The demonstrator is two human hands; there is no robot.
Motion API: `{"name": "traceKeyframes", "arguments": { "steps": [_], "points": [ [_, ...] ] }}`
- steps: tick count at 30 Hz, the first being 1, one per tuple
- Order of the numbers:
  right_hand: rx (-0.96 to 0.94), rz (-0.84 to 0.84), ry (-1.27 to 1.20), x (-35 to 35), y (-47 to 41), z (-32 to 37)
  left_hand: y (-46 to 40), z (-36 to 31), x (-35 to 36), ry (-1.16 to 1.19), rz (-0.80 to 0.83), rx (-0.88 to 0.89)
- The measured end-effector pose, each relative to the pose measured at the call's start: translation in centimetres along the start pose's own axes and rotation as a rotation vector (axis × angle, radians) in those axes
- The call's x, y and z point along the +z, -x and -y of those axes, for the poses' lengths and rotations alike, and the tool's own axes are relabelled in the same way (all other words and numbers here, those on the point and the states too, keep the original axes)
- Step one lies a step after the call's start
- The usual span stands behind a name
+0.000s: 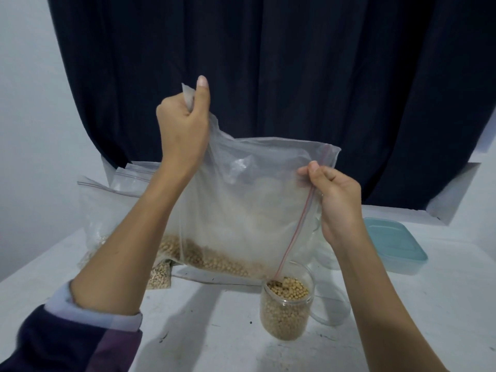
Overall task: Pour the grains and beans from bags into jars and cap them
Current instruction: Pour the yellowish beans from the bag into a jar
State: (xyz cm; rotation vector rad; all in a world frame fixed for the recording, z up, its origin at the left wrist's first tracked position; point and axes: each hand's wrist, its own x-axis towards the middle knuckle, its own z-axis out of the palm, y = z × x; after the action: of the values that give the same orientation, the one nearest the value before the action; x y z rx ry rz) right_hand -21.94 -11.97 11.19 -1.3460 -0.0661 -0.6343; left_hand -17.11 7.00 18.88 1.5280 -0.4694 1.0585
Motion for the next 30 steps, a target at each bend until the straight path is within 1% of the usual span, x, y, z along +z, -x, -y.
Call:
{"name": "traceKeyframes", "arguments": {
  "steps": [2, 9, 12, 15, 18, 21, 23, 26, 30],
  "points": [
    [0.028, 0.035, -0.004, 0.02, 0.00, 0.09, 0.02, -0.04, -0.04, -0.007, 0.003, -0.003],
    [0.012, -0.009, -0.019, -0.20, 0.11, 0.18, 0.18, -0.23, -0.04, -0.004, 0.007, -0.009],
    [0.016, 0.015, -0.003, -0.11, 0.23, 0.31, 0.22, -0.31, 0.03, -0.004, 0.006, -0.013],
    [0.013, -0.003, -0.008, -0.13, 0.24, 0.35, 0.30, -0.31, 0.05, -0.005, 0.008, -0.009],
    [0.045, 0.037, -0.003, -0.22, 0.25, 0.43, 0.38, -0.21, 0.03, -0.007, 0.013, -0.010],
    [0.038, -0.006, -0.017, -0.36, 0.13, 0.47, 0.28, -0.16, 0.05, -0.012, 0.011, -0.008],
    [0.036, 0.013, -0.001, -0.26, 0.21, 0.50, 0.24, -0.13, 0.12, -0.011, 0.011, -0.005],
    [0.021, -0.022, -0.011, -0.21, 0.28, 0.42, 0.22, -0.16, 0.24, -0.017, 0.011, 0.000],
    [0.027, -0.013, -0.004, -0.09, 0.35, 0.36, 0.24, -0.10, 0.29, -0.014, 0.013, -0.003]
  ]
}}
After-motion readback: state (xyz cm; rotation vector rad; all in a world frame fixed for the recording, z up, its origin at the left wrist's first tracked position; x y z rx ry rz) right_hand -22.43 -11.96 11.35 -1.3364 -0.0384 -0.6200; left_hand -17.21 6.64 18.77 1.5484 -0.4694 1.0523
